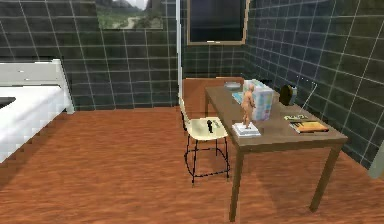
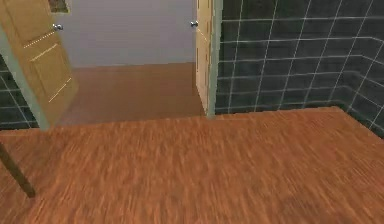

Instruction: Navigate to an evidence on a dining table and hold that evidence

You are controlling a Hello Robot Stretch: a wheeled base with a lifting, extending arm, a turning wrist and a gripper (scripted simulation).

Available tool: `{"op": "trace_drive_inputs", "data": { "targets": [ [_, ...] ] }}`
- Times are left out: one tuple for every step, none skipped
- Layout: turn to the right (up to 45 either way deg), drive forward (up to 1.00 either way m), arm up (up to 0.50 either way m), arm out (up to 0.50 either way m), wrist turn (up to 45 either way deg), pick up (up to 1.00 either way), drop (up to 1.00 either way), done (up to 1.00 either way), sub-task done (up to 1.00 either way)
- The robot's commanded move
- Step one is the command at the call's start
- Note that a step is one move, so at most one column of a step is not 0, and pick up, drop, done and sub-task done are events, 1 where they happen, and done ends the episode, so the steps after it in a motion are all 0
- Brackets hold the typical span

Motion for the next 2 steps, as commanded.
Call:
{"op": "trace_drive_inputs", "data": {
  "targets": [
    [0.0,0.40,0.00,0.00,0.0,0.00,0.00,0.00,0.00],
    [-45.0,0.00,0.00,0.00,0.0,0.00,0.00,0.00,0.00]
  ]
}}
